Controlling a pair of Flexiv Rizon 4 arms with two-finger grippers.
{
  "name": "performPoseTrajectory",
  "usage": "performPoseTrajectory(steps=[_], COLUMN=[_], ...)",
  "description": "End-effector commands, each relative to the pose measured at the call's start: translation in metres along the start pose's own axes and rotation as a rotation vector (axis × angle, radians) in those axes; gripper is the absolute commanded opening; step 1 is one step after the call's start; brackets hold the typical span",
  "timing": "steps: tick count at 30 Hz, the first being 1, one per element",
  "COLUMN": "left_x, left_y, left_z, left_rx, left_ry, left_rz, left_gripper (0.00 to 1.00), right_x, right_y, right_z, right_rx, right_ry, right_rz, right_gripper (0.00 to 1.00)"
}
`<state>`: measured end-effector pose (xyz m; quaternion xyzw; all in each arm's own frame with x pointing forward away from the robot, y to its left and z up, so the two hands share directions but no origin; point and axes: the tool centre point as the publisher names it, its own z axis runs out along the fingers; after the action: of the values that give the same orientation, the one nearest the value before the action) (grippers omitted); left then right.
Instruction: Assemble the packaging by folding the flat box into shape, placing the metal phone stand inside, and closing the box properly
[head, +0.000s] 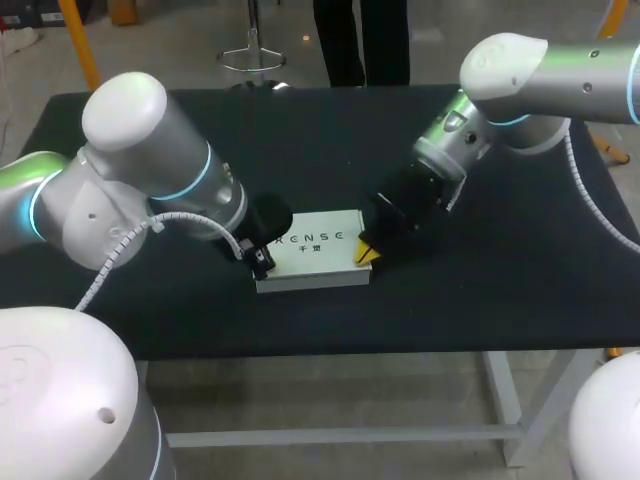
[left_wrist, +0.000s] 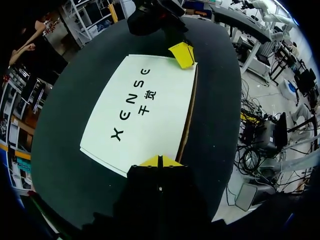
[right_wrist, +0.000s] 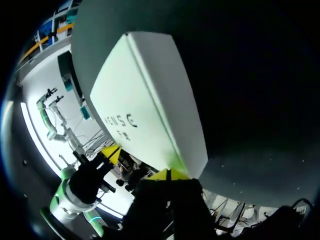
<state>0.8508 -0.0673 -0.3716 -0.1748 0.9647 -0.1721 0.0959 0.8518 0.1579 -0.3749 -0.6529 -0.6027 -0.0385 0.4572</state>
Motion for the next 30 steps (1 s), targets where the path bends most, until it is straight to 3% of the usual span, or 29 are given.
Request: performPoseTrajectory(steps=[1, 9, 24, 30], left_x=[0.005, 0.005, 0.003, 0.004], left_y=[0.0, -0.01, -0.002, -0.005], left_z=[-0.012, -0.023, 0.007, -0.008], left_rx=[0.014, 0.026, -0.012, -0.004], left_ry=[-0.037, -0.06, 0.014, -0.011], left_rz=[0.014, 0.057, 0.018, 0.013], left_gripper=[0.0, 0.0, 0.0, 0.0], right_x=[0.009, 0.017, -0.007, 0.002], right_y=[-0.009, -0.021, 0.001, -0.01], right_z=[-0.004, -0.008, 0.004, -0.008], right_rx=[-0.033, -0.074, -0.004, -0.036], right_ry=[-0.014, -0.027, 0.012, 0.003], right_rz=[-0.03, -0.078, -0.002, -0.046], right_gripper=[0.0, 0.0, 0.0, 0.0])
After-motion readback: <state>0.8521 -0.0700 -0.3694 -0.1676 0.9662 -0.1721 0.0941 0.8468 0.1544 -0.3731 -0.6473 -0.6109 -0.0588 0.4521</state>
